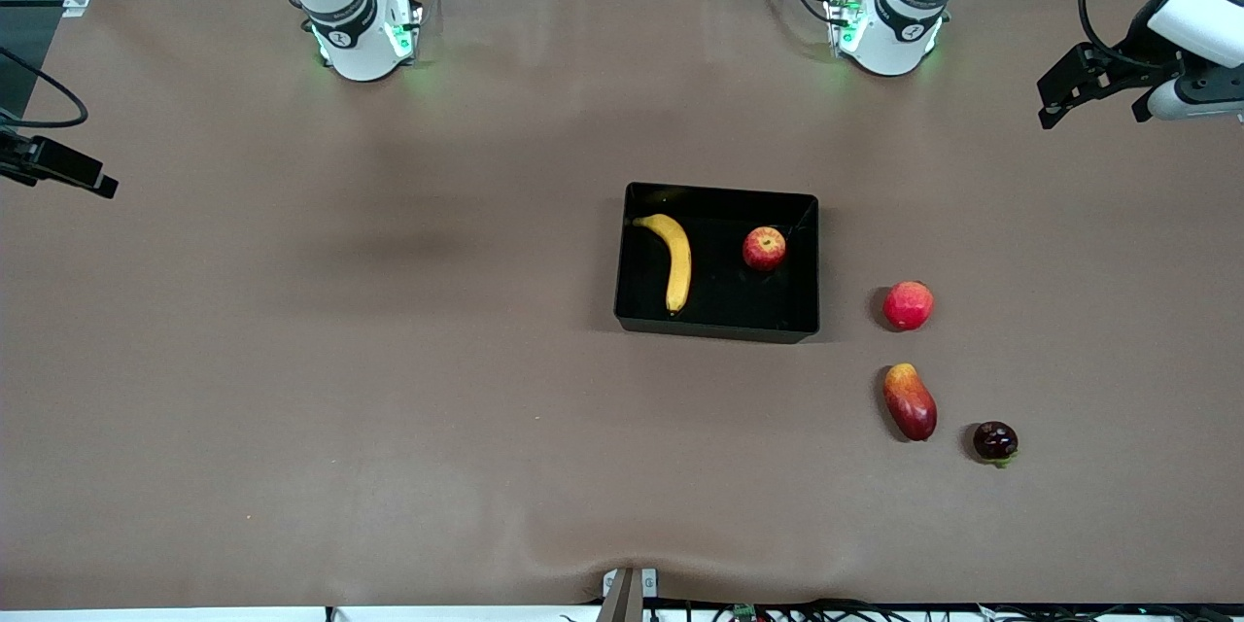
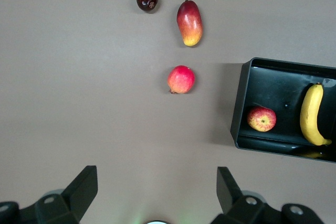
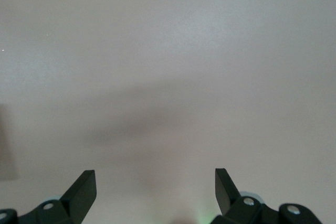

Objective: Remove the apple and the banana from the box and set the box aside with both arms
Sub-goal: 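Reach the left gripper toward the red apple inside the black box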

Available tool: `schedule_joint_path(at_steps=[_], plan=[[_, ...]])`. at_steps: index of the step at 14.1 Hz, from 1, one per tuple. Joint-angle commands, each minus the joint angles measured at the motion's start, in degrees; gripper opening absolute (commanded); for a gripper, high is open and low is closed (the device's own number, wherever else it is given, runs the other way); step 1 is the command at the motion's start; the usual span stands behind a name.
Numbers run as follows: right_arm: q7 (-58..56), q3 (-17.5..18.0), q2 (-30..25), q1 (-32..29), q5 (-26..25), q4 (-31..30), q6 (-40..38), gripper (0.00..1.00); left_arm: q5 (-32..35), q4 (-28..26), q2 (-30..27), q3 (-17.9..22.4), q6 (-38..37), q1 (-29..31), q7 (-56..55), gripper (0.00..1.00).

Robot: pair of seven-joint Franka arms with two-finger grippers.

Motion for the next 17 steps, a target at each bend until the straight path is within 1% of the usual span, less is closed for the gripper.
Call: schedule_joint_path(at_steps=[1,3,5,7,9,11,13,15,16,17], plan=[[-0.06,0.38,-0.49,-0.54,-0.18,-0.44,-0.12,1.0,0.01,1.39,0.58,0.34,-1.11,-0.26,0.0,1.0],[-0.06,0.46,-0.49,-0.46,-0.18,-0.44,-0.03,1.0,0.1,1.48,1.63,0.43,-1.02,-0.26,0.26,1.0],[-0.06,0.38,-0.49,-0.45,-0.18,-0.53,-0.04,1.0,0.1,3.66,5.74,0.08,-0.93,-0.7,0.26,1.0],[-0.06,0.46,-0.49,-0.37,-0.18,-0.44,0.05,1.0,-0.08,3.24,8.13,-1.84,-0.58,-2.19,-2.7,1.0],[-0.06,0.46,-0.49,-0.28,-0.18,-0.44,-0.03,1.0,-0.95,3.58,13.21,-5.7,3.09,-3.51,-12.07,1.0],[-0.06,0.46,-0.49,-0.54,-0.09,-1.48,-0.3,1.0,-0.87,3.41,18.75,-9.31,9.67,-5.09,-21.84,1.0],[-0.15,0.38,-0.57,-0.8,0.26,-1.84,-0.3,1.0,-0.35,3.06,23.67,-10.73,14.87,-7.8,-29.58,1.0],[-0.32,0.38,-0.57,-0.8,0.26,-2.11,-0.3,1.0,0.18,2.45,28.42,-10.73,18.73,-11.49,-40.55,1.0],[-0.32,0.38,-0.57,-0.72,0.26,-2.28,-0.38,1.0,0.45,1.05,29.92,-10.64,21.11,-12.9,-44.09,1.0],[-0.32,0.38,-0.57,-0.72,0.26,-2.2,-0.38,1.0,2.1,-1.31,30.72,-10.73,24.17,-13.87,-46.82,1.0]])
